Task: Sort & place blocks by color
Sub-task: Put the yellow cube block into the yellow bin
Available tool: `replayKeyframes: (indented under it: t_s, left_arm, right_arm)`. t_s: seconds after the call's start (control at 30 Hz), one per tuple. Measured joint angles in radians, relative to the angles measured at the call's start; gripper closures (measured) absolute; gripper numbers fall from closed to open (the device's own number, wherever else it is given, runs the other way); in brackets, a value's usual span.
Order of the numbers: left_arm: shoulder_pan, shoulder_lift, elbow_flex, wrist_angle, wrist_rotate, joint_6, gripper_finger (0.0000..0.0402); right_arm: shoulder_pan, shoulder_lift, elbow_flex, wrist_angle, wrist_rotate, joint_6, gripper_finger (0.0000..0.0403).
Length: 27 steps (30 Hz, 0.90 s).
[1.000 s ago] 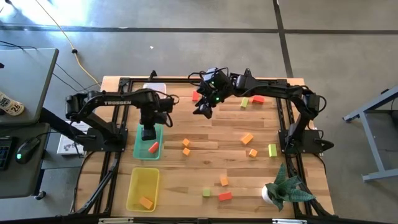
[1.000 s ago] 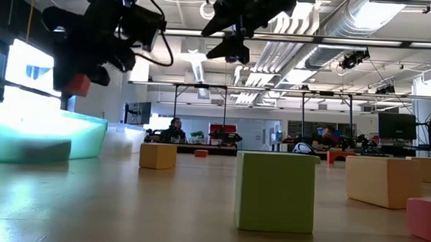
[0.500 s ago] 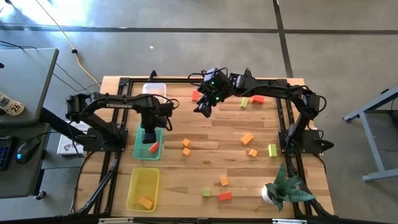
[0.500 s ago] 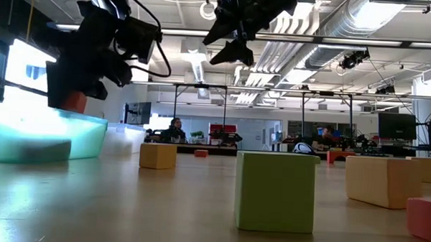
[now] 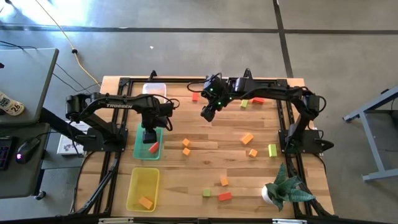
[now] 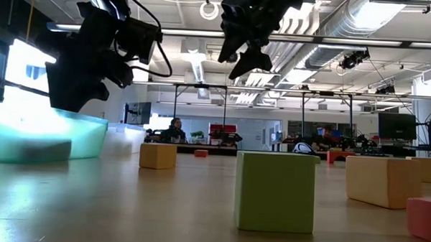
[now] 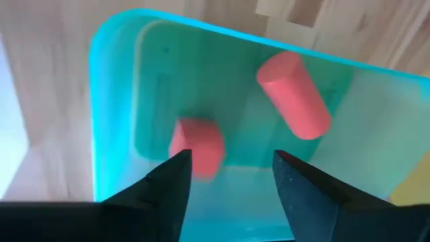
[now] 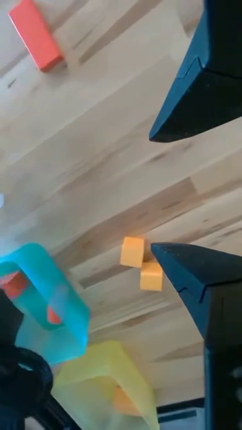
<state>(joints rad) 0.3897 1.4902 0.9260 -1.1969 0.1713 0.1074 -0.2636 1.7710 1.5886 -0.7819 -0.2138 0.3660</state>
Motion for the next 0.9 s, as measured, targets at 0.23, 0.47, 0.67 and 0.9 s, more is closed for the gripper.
replayKeyframes:
  t_s: [0.23, 0.47, 0.67, 0.9]
  left_arm:
    - [0.000, 0.000, 0.009, 0.008, -0.048, 0.044, 0.0180]
    - [0.000, 0.000, 0.108, 0.005, -0.041, 0.108, 0.0183]
    - [0.000, 0.000, 0.202, 0.069, -0.026, 0.234, 0.0183]
    - [0.000, 0.000, 0.208, 0.270, -0.014, 0.376, 0.0183]
  right_arm:
    - [0.019, 0.000, 0.000, 0.000, 0.005, 0.000, 0.0160]
    - [0.018, 0.000, 0.000, 0.000, 0.004, 0.053, 0.0160]
    - [0.018, 0.000, 0.000, 0.000, -0.004, 0.082, 0.0160]
    - [0.018, 0.000, 0.000, 0.000, 0.033, 0.133, 0.0160]
